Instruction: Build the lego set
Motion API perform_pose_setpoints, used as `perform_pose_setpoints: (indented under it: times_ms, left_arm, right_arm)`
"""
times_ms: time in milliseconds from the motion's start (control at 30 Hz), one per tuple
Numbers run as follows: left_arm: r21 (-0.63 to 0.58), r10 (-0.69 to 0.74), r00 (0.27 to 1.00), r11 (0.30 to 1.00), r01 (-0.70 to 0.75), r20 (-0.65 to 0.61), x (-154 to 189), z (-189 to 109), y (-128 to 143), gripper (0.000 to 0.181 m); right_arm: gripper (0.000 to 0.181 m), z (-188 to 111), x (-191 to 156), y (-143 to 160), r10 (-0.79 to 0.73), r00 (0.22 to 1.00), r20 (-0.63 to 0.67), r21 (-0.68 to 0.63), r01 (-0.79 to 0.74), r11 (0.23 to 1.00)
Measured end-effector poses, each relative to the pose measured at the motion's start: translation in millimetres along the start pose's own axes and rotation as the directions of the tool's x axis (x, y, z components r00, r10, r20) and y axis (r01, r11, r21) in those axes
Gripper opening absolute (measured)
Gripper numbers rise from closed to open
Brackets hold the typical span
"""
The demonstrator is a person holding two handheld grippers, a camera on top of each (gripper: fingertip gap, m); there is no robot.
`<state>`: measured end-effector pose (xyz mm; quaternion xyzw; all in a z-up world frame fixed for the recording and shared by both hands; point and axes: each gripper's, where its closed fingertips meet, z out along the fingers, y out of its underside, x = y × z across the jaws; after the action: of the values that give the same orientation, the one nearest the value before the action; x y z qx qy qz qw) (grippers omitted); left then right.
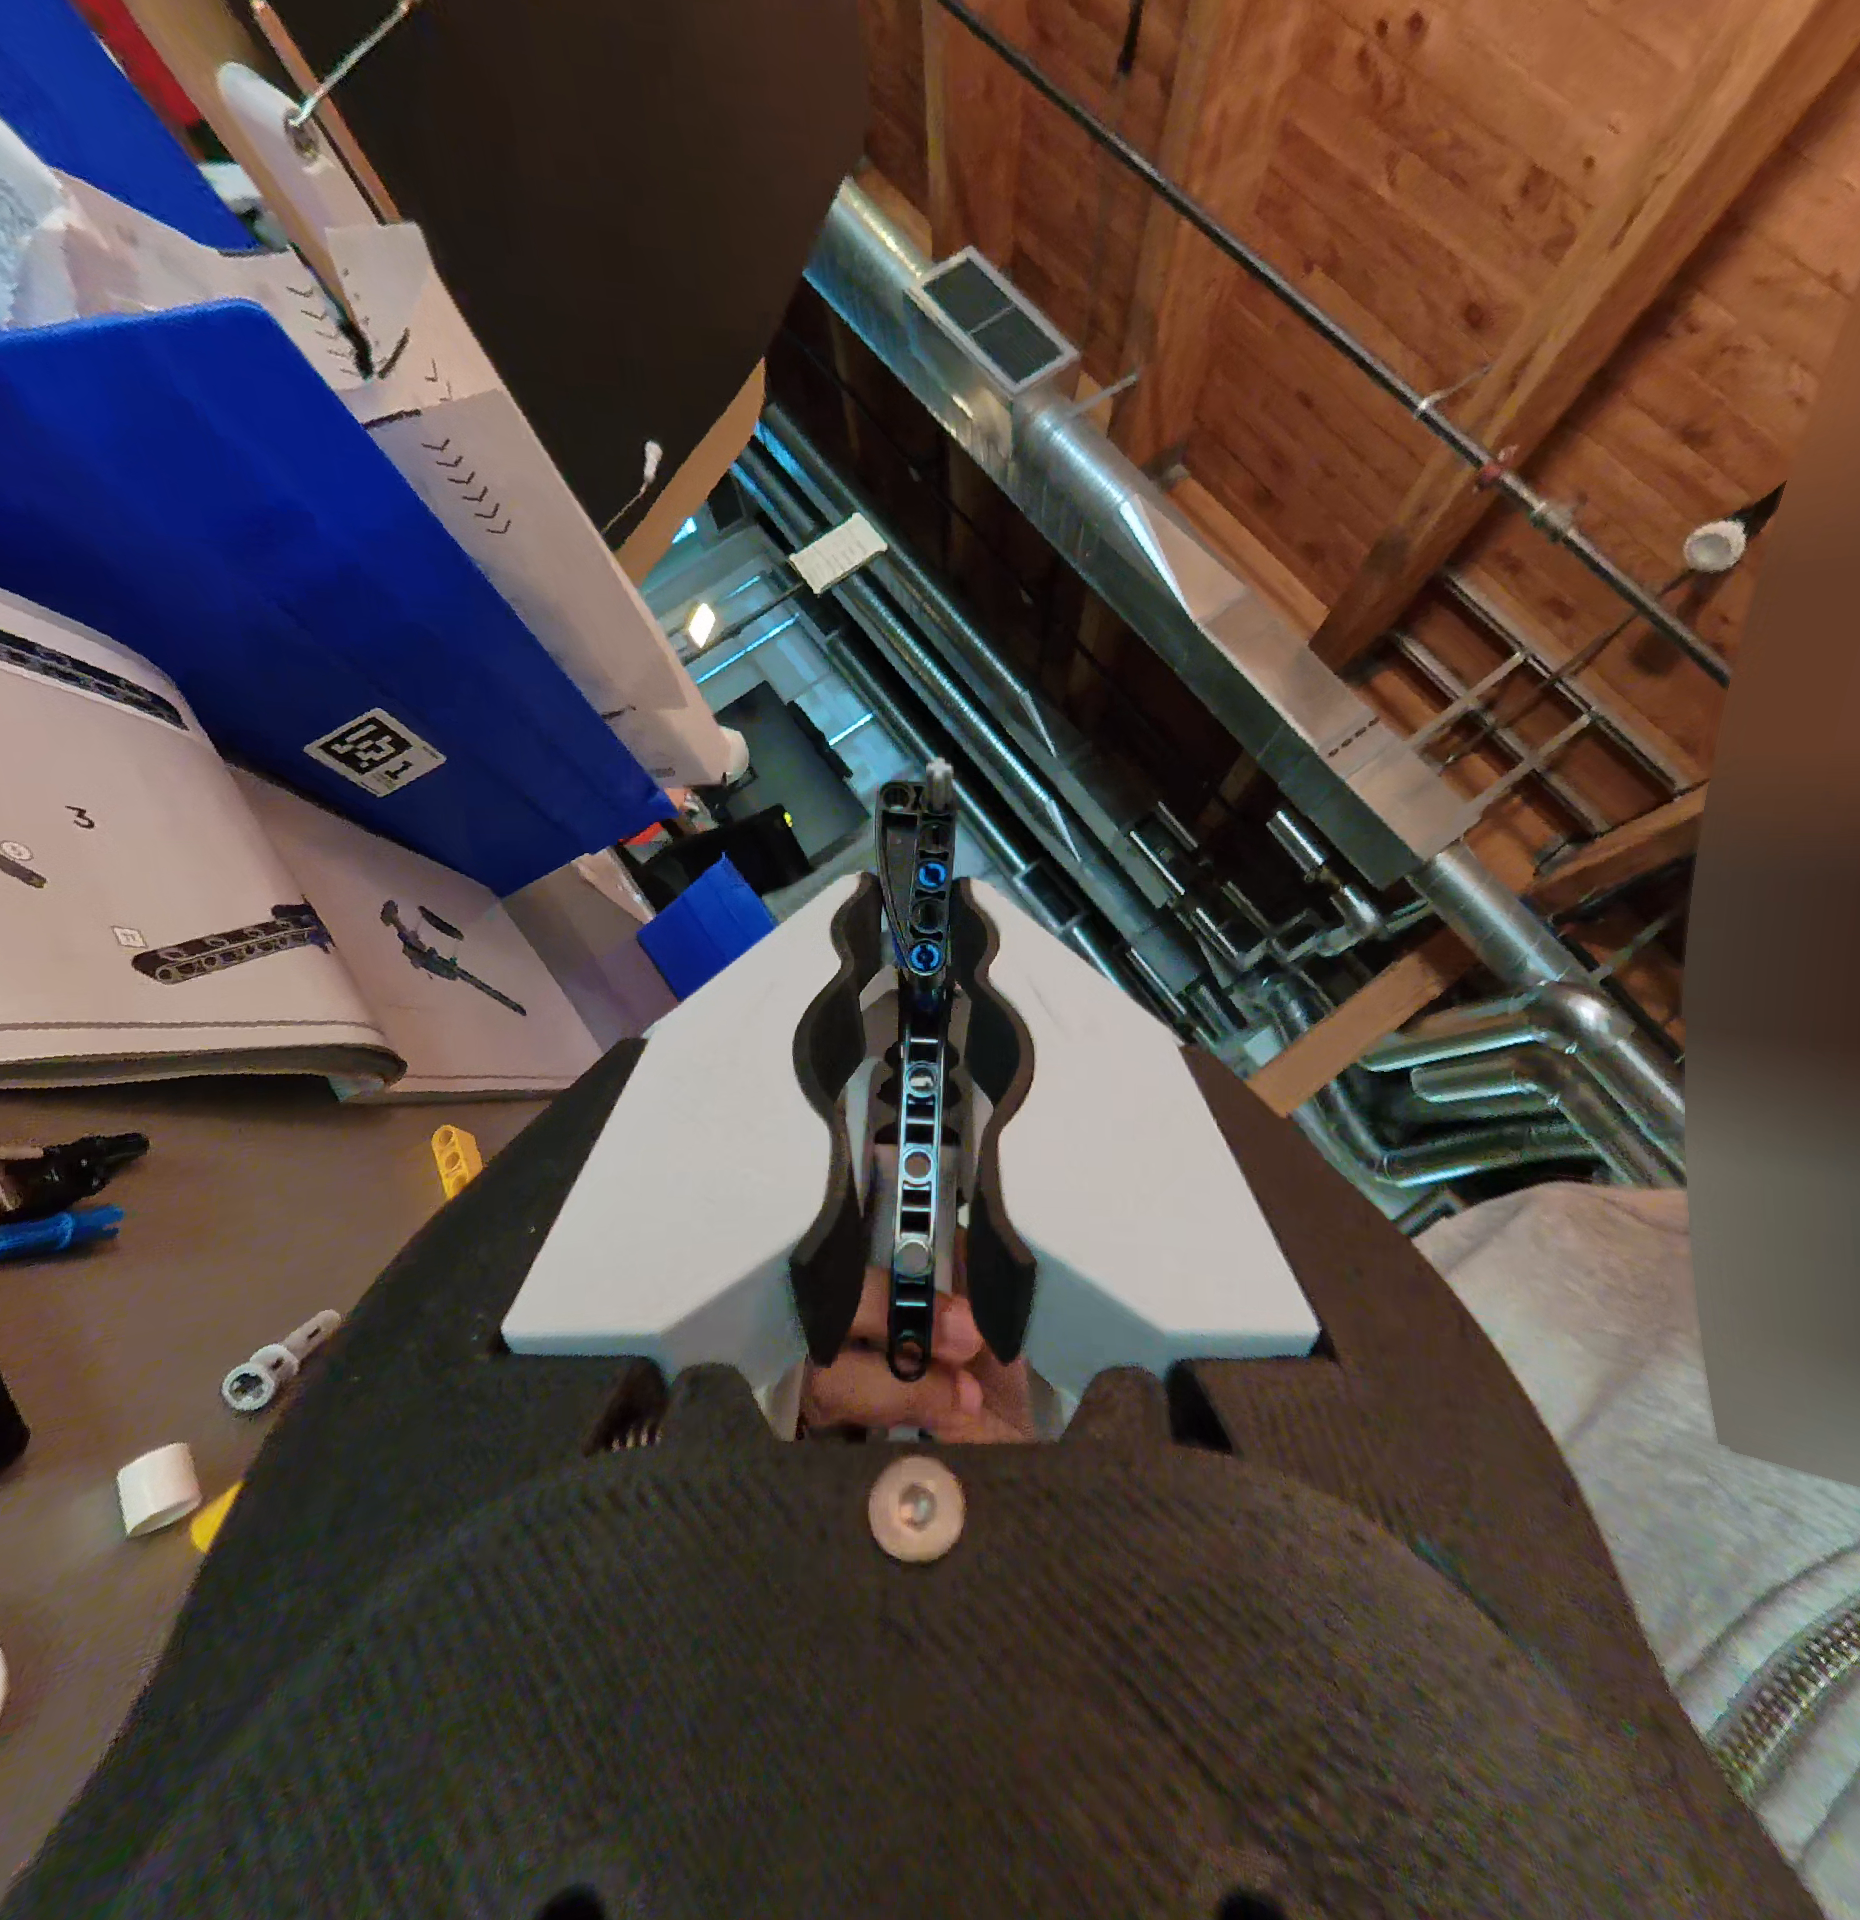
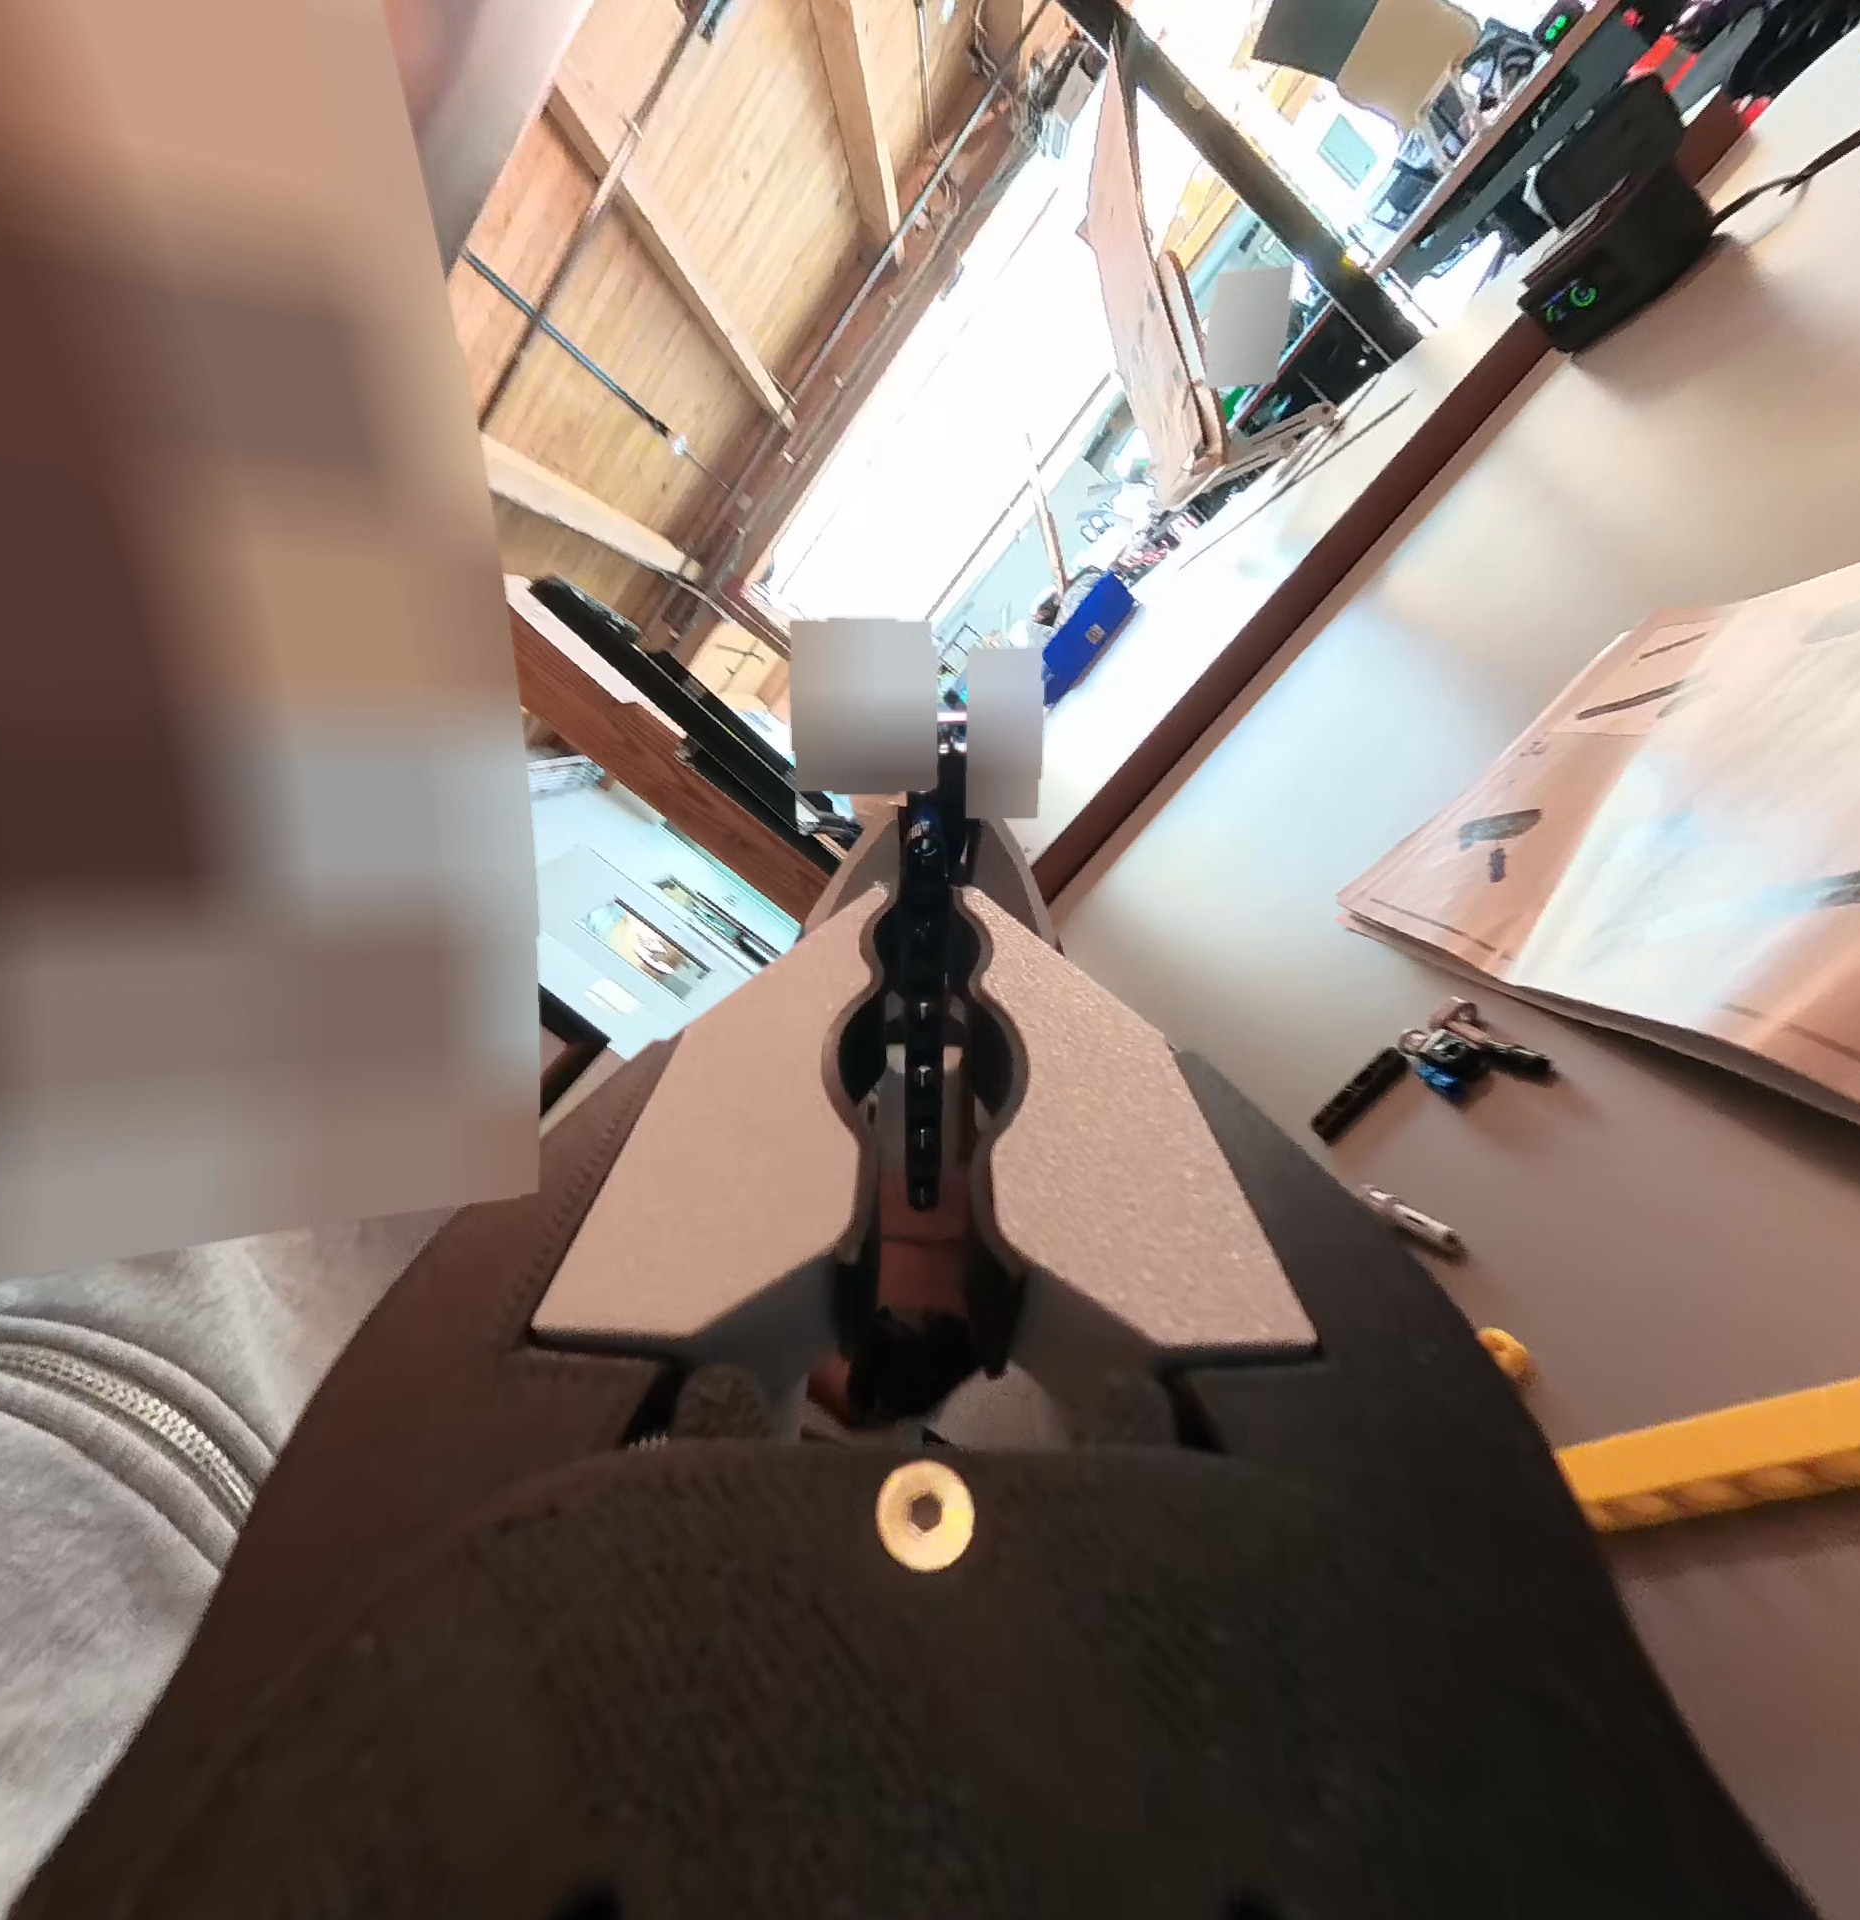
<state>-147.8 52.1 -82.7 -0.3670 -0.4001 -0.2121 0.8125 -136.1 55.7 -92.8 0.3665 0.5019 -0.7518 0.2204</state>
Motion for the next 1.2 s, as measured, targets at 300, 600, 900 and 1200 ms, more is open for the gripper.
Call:
perform_pose_setpoints:
  times_ms: [300, 600, 900, 1200]
  left_arm:
    - [-0.065, -0.016, 1.0, 0.998, 0.016, 0.0, -0.3, 3.5, 6.3, 0.01]
    - [-0.065, -0.046, 0.999, 0.997, 0.046, -0.002, -1.2, 3.3, 8.5, 0.011]
    - [-0.036, -0.014, 1.0, 0.999, 0.014, 0.016, -2.3, 1.8, 6.9, 0.011]
    - [-0.025, 0.001, 1.0, 1.0, -0.001, 0.002, 0.3, 1.9, 6.7, 0.011]
  right_arm:
    - [0.006, -5.5, -0.2, -0.3, -0.006, 1.0, -0.003, -0.037, 0.006, 0.999]
    - [0.005, -6.0, -0.7, 0.6, 0.0, 1.0, 0.004, -0.038, 0.0, 0.999]
    - [0.005, -4.5, 1.7, 0.8, 0.013, 1.0, -0.018, -0.021, -0.014, 1.0]
    - [0.006, -3.9, 0.5, 0.6, 0.028, 1.0, 0.002, -0.004, -0.028, 1.0]
